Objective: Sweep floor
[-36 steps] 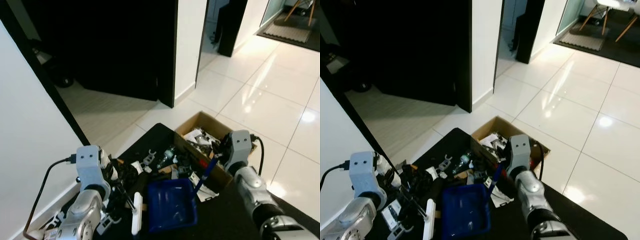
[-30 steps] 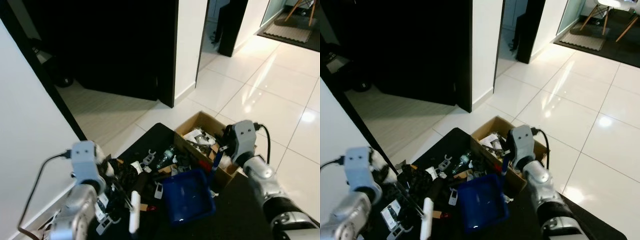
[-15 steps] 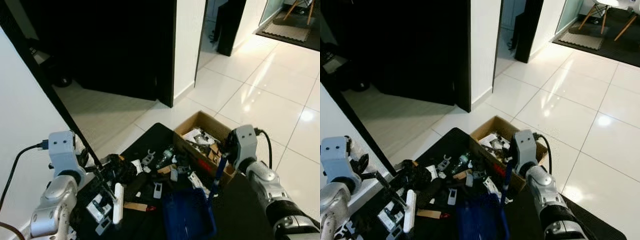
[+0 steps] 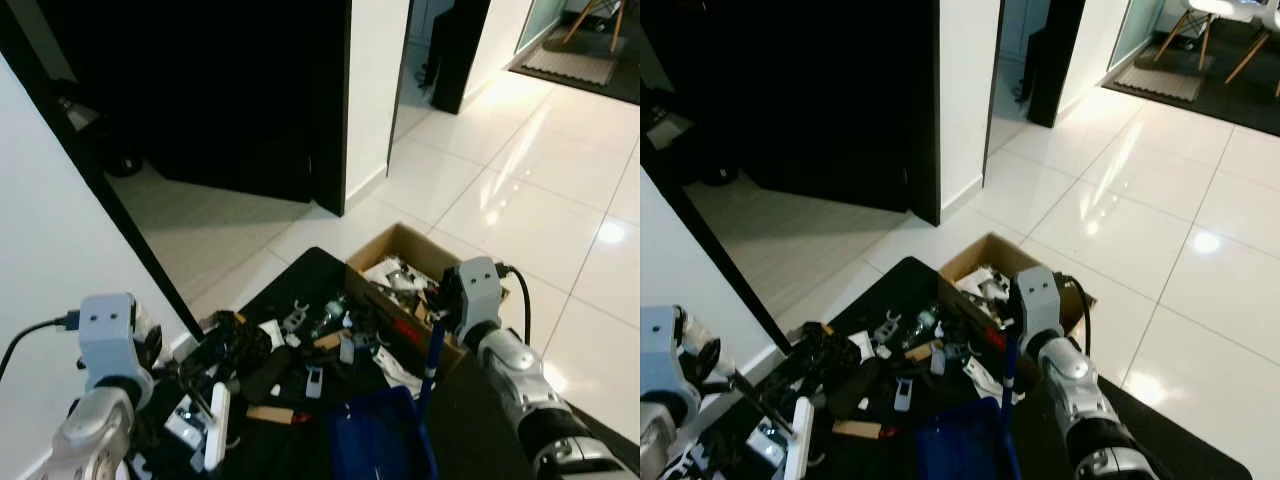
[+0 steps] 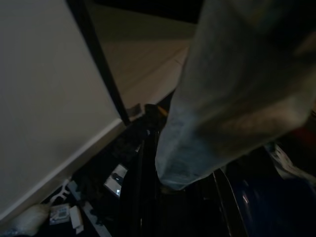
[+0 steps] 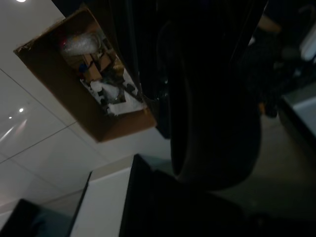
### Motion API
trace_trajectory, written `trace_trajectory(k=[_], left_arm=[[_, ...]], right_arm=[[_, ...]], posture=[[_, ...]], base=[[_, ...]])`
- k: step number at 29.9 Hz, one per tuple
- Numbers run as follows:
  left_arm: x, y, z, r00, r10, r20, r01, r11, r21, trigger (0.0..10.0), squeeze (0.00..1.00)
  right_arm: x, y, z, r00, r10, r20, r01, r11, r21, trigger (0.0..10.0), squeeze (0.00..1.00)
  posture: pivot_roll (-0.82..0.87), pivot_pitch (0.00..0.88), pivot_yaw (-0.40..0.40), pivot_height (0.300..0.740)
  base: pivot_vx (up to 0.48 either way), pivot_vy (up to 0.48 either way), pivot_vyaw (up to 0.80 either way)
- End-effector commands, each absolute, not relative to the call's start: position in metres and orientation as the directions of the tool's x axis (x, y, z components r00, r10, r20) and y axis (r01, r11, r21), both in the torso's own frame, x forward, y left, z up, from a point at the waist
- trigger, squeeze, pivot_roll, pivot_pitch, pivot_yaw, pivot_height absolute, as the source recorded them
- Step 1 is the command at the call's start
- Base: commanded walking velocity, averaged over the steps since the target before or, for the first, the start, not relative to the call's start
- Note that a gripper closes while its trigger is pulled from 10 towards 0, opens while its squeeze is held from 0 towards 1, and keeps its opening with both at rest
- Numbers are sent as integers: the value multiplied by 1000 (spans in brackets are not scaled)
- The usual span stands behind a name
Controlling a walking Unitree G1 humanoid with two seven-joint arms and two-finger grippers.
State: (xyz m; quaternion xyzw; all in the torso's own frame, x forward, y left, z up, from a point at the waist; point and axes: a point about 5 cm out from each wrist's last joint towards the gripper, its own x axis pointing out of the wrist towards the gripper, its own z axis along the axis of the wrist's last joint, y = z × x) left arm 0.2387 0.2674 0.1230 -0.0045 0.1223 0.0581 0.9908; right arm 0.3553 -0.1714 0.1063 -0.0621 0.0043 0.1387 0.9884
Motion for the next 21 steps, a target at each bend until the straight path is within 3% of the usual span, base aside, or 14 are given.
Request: trace_trajectory(k=[1,5,8,15,18,21], left_arm=[[230,270,127,964,106,-243,-109,994,2,10000,0],[227,272,129,964,81,-254,-82,997,8,10000,0],[222,265,127,954,-14,-299,20,1000,19,10000,0],[220,261,117,944,-6,-329,11,1000,16,10000,0],[209,241,94,921,-34,-387,22,999,-36,10000,0],[205,242,86,916,6,-400,-19,999,-29,10000,0]], right_arm=[[354,-171,113,965,257,48,-250,962,-108,10000,0],[355,-172,115,966,252,58,-244,963,-117,10000,0],[354,-172,108,966,256,20,-252,961,-111,10000,0],[349,-167,95,959,279,-35,-282,951,-126,10000,0],[342,-162,86,957,287,-36,-289,950,-115,10000,0],[340,-161,84,957,287,-36,-289,951,-108,10000,0]], posture=[[165,202,42,740],[165,203,43,740],[168,204,44,740],[166,203,45,740],[161,205,48,740],[160,207,50,740]], base=[[0,0,0],[0,0,0],[0,0,0],[0,0,0],[0,0,0],[0,0,0]])
